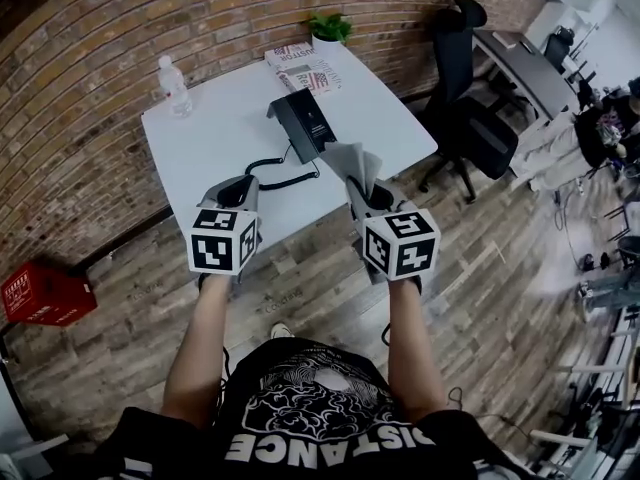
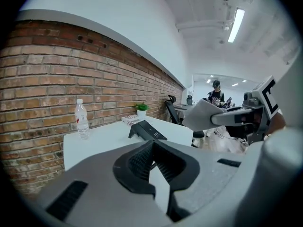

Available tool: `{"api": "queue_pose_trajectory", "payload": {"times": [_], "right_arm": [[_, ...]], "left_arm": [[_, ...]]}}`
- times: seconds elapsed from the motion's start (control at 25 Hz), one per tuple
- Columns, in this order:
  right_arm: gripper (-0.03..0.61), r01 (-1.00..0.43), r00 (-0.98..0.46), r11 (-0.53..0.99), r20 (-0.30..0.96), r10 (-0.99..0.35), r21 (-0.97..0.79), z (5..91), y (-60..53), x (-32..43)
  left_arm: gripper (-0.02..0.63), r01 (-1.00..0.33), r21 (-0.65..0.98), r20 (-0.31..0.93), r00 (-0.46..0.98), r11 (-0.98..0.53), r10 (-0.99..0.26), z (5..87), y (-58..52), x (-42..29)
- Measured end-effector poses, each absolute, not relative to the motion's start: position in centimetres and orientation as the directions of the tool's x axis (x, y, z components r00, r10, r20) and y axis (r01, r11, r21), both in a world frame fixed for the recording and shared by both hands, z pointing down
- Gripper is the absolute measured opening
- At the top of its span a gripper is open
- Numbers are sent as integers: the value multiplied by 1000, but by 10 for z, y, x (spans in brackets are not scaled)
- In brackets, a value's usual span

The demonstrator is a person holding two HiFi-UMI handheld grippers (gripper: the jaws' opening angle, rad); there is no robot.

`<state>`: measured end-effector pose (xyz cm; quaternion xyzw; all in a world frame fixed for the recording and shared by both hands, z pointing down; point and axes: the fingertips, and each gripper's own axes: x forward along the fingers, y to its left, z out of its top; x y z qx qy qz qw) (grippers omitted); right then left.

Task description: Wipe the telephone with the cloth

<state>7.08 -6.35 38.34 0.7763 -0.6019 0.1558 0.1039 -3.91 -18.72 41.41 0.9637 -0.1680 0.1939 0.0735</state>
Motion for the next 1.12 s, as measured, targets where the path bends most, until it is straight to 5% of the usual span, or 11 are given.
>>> {"api": "queue_pose_trajectory", "payload": {"times": [0.4,1.12], "right_arm": [[12,-982,157,-185,372,-915,-42,404,-111,108],[12,-974,-227,212,389,-893,-82,416,-233,201]], "left_arm": [[5,-401,64,435,835,-914,-336,435,-220,-10],[5,-680,83,504,659,-729,-558,451,-274,65]]}}
